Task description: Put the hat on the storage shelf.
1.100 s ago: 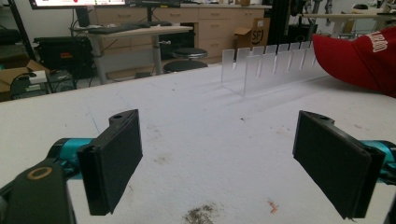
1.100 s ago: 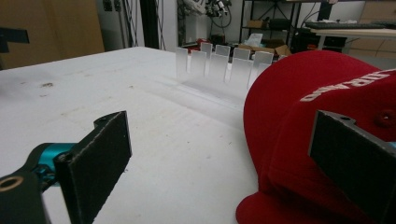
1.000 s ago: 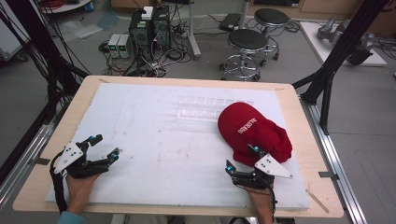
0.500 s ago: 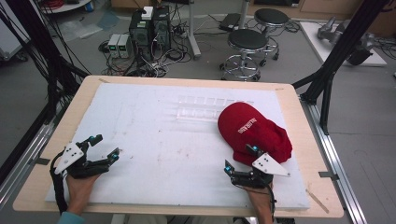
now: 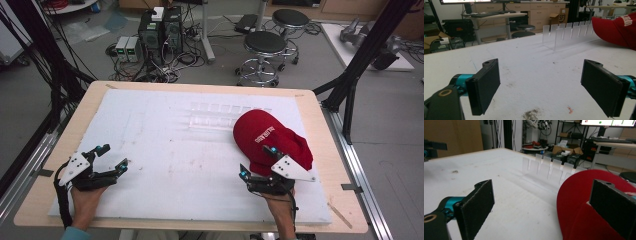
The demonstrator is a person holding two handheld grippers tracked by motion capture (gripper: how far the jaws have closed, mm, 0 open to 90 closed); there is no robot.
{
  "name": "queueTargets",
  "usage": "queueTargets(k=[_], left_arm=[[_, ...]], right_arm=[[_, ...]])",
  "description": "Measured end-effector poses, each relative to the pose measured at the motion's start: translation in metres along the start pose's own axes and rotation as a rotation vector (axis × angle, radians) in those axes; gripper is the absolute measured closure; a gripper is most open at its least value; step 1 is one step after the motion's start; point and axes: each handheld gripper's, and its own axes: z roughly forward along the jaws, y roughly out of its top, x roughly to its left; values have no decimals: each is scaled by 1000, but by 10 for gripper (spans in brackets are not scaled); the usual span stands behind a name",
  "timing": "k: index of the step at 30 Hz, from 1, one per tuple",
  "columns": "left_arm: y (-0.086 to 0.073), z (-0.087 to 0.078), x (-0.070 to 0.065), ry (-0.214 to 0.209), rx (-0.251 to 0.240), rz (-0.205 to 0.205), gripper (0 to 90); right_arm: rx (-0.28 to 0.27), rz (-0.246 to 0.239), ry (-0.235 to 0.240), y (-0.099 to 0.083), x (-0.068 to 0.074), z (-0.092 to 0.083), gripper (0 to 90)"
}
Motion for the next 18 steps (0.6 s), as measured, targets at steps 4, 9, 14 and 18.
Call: queueTargets(k=[4,9,14,18], left_arm=[[0,0,0,0,0,1,160],[0,0,1,-2,7,6,160],[0,0,0,-2,8,7,160],[0,1,0,-1,6,7,160]], right_arm=[[-14,-15,-13,10,-6,-9,48],[-11,-25,-55,18,-20,-29,48],[21,-19,-91,20,-33,-42,48],[77,-22,-105,19,-43,-53,47]])
